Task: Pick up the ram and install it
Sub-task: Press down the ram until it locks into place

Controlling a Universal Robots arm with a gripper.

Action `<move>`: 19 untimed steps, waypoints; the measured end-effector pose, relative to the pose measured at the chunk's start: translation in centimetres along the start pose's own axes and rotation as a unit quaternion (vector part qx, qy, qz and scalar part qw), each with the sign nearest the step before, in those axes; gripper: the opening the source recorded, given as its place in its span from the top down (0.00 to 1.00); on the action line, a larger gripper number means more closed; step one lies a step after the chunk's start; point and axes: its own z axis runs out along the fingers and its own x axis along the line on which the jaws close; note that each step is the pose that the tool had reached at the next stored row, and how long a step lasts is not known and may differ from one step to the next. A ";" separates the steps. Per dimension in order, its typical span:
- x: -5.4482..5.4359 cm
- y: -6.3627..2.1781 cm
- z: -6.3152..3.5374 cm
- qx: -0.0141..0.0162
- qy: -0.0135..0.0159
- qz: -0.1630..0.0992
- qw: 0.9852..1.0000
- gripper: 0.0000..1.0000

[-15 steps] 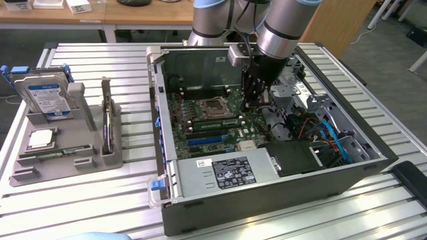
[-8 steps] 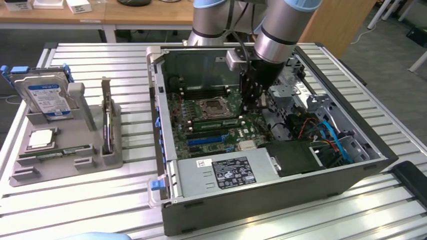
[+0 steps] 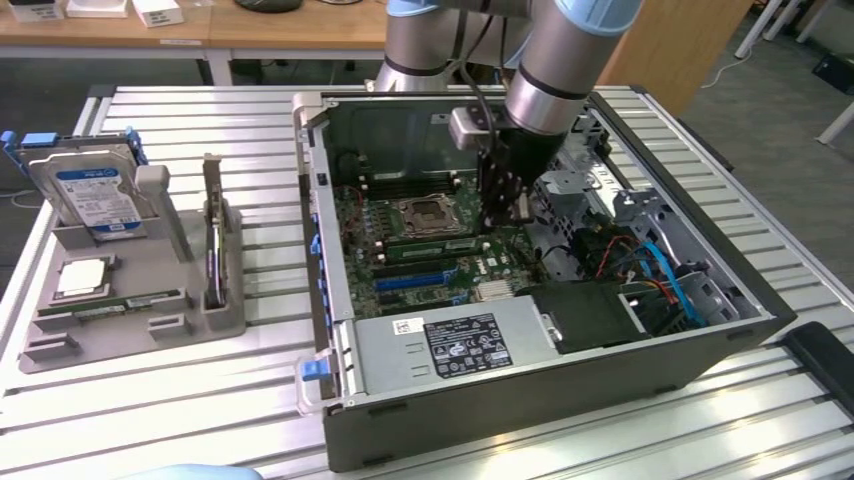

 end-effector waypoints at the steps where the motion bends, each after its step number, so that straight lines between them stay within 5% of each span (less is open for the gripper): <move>1: 0.0 -0.01 0.09 0.000 0.000 0.000 1.000 0.90; 19: 0.0 -0.06 0.76 0.000 0.000 0.000 1.000 0.90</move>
